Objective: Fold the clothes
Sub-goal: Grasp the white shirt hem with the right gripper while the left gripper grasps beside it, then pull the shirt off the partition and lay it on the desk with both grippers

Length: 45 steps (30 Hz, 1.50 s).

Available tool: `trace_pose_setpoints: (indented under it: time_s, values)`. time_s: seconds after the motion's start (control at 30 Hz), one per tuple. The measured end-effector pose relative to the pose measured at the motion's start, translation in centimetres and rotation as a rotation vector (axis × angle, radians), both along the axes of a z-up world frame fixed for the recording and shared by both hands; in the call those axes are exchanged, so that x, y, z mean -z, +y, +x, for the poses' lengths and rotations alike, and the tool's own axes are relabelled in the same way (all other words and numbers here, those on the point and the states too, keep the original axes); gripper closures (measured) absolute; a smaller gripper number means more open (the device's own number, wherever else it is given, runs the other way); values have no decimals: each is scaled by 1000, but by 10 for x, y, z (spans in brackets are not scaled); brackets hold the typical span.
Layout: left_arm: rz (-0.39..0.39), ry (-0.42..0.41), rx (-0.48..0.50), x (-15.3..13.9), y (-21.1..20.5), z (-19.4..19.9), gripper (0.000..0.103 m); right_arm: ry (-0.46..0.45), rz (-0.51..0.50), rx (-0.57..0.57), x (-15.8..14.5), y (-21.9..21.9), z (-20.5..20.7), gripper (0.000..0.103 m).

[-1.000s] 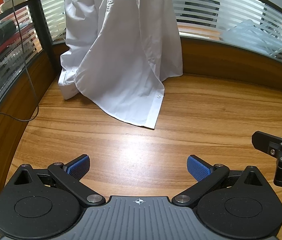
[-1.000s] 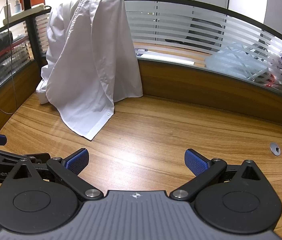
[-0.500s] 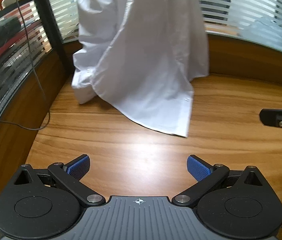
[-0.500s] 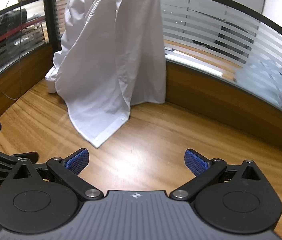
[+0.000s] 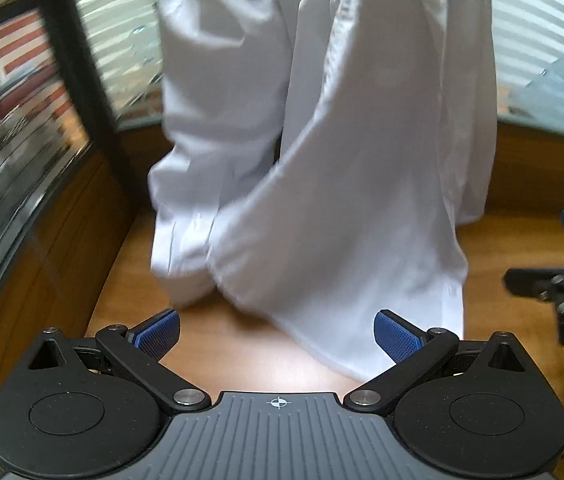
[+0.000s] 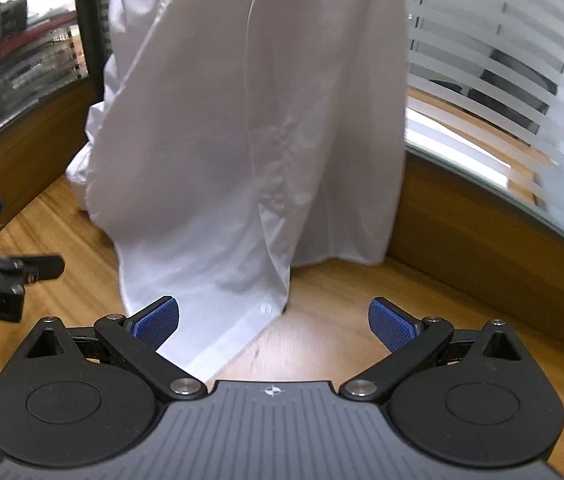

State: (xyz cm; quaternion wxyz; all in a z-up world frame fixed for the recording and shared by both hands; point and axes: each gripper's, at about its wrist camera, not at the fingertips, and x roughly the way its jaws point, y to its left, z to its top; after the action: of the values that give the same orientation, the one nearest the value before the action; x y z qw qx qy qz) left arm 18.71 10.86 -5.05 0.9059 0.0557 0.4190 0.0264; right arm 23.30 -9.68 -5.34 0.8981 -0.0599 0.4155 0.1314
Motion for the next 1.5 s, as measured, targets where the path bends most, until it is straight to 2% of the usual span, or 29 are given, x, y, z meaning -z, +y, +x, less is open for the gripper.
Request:
trace_pose_setpoints:
  time_s: [0.2,0.3,0.37,0.43,0.47,0.5,0.53,0.57,0.6,0.63,0.67,0.73,0.93,1.17,1.43,1.5]
  values:
    - [61,-69,100,6,-1,51,0,3,5,1,14,10,47,2]
    - [80,-96,167,10,-5,71,1,3,7,3,20,14,70,6]
    - [85,-95,195,14,-9,81,4,4,9,4,25,17,85,16]
    - [82,-85,215,18,-12,89,16,5,11,6,29,20,100,20]
    - [73,-69,215,20,-13,93,27,5,11,6,31,21,108,24]
    - [59,-56,211,21,-14,96,43,5,12,7,33,23,116,28]
    - [32,-42,204,22,-14,98,53,6,14,6,35,24,120,39]
    - [-2,-27,196,23,-13,99,72,8,17,2,35,23,119,52]
    - [-41,-10,187,24,-12,100,91,10,20,-2,35,23,119,57]
    - [-63,0,182,24,-13,100,97,12,23,-6,35,23,119,69]
    - [-69,3,188,24,-16,98,99,14,26,-10,35,23,119,87]
    - [-41,-4,222,23,-26,89,100,18,32,-18,36,22,118,97]
    - [-49,-10,354,14,-68,39,100,25,55,-83,21,18,81,98]
    - [-114,-36,413,-16,-118,-25,100,10,112,-131,-11,11,21,98]
    - [-140,-84,473,-47,-147,-85,100,-47,153,-175,-57,2,-61,101]
    - [-121,-94,488,-56,-152,-100,100,-53,159,-176,-70,-1,-78,101]
